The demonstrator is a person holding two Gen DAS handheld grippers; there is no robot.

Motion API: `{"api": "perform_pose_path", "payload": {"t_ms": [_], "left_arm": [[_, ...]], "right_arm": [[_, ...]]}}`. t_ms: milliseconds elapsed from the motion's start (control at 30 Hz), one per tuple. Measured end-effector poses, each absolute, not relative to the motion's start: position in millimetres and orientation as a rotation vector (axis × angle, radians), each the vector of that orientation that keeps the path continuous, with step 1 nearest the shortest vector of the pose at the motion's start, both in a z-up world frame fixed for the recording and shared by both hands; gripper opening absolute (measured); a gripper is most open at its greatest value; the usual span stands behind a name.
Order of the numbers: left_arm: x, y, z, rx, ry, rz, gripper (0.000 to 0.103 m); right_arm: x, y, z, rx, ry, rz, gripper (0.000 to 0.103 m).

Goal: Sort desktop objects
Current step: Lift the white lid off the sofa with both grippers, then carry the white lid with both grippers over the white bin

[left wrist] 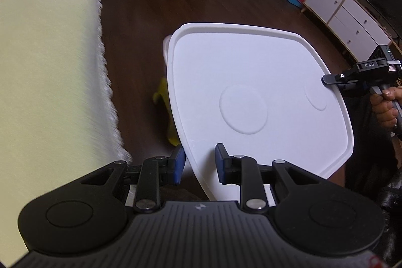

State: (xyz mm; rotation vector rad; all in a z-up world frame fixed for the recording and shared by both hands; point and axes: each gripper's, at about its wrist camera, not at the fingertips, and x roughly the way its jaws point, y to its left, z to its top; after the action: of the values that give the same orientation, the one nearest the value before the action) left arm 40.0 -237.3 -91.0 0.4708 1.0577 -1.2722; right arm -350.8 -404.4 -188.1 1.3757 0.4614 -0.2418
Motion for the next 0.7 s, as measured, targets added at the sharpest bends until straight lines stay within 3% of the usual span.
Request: {"api": "perform_pose_path", "payload": {"t_ms": [400, 700], "left_arm": [[-11, -243, -114, 0.465, 1.132, -1.268, 0.03], [-29, -232, -137, 0.44, 1.184, -1.225, 0.03]], "right_arm": [[-429, -398, -213, 1.391, 0.519, -0.272, 0.016], [-434, -393, -224, 1.396, 0.587, -0.262, 0.016]]}}
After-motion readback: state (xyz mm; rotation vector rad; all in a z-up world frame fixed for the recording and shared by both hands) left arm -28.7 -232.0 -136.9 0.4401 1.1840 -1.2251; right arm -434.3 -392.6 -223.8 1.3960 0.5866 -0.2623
